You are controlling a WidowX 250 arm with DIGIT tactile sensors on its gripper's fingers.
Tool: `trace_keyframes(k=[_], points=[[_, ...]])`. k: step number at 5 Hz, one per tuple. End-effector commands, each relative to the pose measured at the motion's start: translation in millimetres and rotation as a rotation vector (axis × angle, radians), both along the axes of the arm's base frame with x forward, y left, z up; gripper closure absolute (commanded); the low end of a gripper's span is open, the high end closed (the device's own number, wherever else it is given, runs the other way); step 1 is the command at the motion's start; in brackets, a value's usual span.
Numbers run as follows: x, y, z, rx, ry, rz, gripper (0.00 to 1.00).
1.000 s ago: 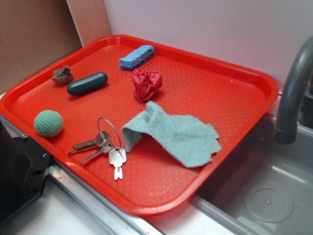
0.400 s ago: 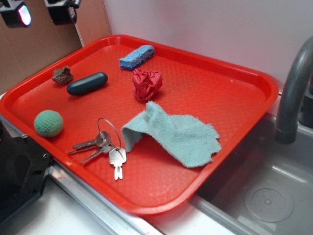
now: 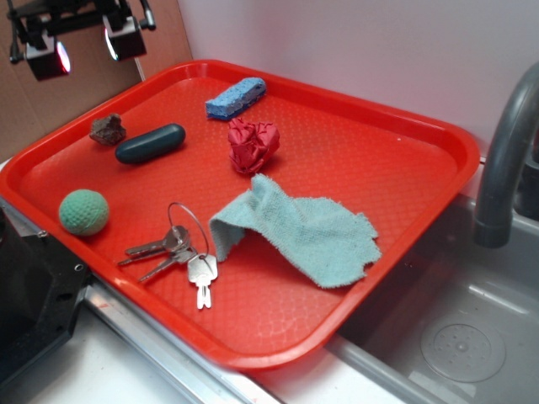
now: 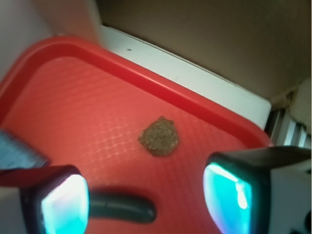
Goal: Grab the rock.
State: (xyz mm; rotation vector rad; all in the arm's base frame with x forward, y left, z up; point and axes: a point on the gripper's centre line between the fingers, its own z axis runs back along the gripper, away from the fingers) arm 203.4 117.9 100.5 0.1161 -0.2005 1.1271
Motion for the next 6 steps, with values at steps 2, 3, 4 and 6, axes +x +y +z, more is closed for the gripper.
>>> trace_keyframes(k=[2, 3, 4, 6], points=[[4.1, 35.6, -54.7, -0.062, 0.022, 0.020, 0.00], [-3.9, 30.6, -67.8, -0.085, 0.055, 0.023, 0.00], [-3.8, 27.8, -75.2, -0.101, 0.087, 0.016, 0.00], [-0.5, 25.5, -54.5, -0.084, 0.135, -0.149, 1.00]])
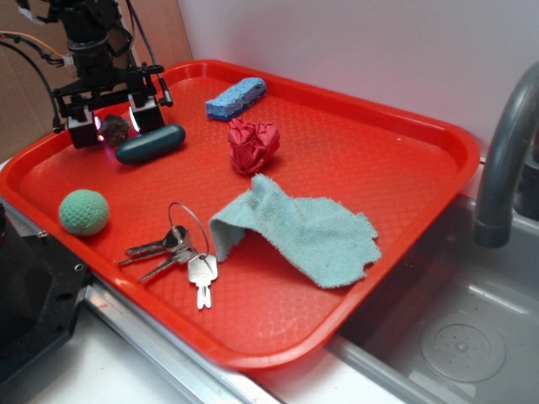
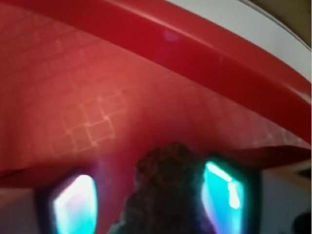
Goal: Grab the rock.
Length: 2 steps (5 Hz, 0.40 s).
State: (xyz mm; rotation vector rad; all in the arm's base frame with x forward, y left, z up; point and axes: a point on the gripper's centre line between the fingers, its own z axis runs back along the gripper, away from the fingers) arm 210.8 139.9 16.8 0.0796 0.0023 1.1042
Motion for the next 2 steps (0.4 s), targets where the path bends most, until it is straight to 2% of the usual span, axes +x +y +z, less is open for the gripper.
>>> trace_keyframes(k=[1, 2], points=[[-5.6, -18.6, 78.0, 0.033, -0.155, -0.378, 1.00], [-7.6, -53.9, 129.0, -0.090, -0.187, -0.620, 1.00]])
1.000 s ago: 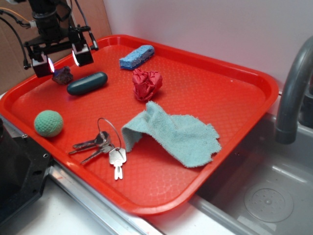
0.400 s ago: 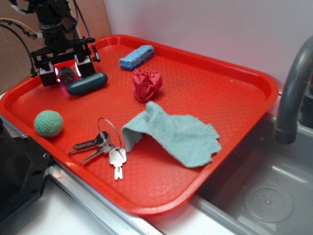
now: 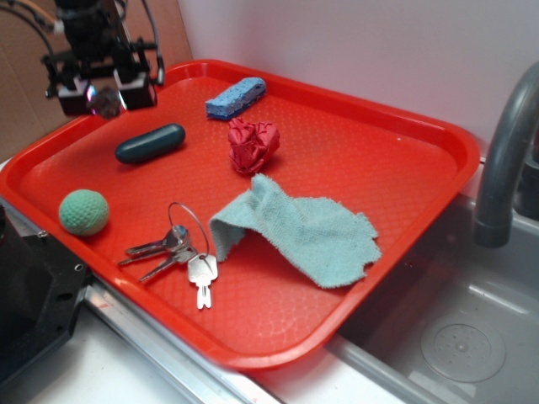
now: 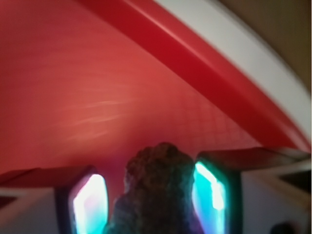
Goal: Grab the rock.
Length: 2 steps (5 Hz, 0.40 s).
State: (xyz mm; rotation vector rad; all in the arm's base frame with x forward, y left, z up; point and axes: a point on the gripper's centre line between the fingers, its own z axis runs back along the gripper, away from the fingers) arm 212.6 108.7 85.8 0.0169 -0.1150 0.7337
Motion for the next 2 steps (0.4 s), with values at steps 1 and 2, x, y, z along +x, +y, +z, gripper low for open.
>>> trace_keyframes(k=[1, 2], points=[[-6.9, -64.4, 109.4, -0.069, -0.043, -0.446, 1.00], [13.4, -103.1, 156.6, -0.114, -0.031, -0.608, 1.00]])
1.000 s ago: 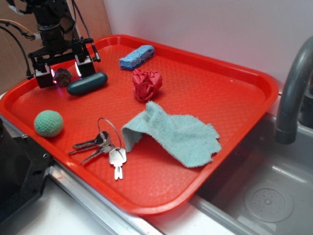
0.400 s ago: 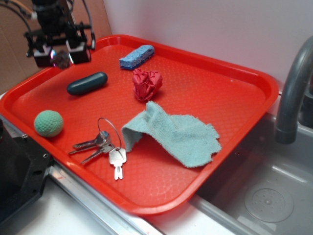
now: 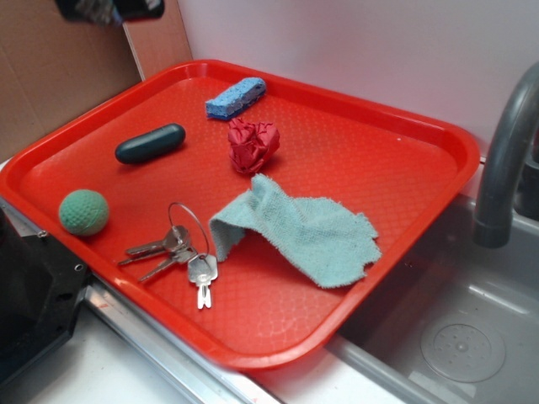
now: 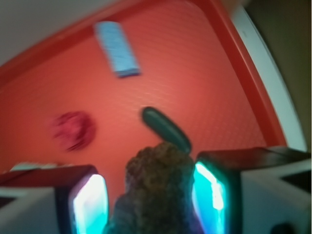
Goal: Grab the rock.
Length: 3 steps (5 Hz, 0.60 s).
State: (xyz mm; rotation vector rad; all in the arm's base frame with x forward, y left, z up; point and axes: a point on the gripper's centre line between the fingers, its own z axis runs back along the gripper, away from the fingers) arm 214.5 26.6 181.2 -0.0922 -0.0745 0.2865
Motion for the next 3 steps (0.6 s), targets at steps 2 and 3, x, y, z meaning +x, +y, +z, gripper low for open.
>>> trace_keyframes(k=[2, 3], points=[[2.6, -54.9, 80.1, 0.036, -0.080, -0.237, 1.00], [1.4, -51.1, 74.9, 0.063, -0.059, -0.215, 1.00]])
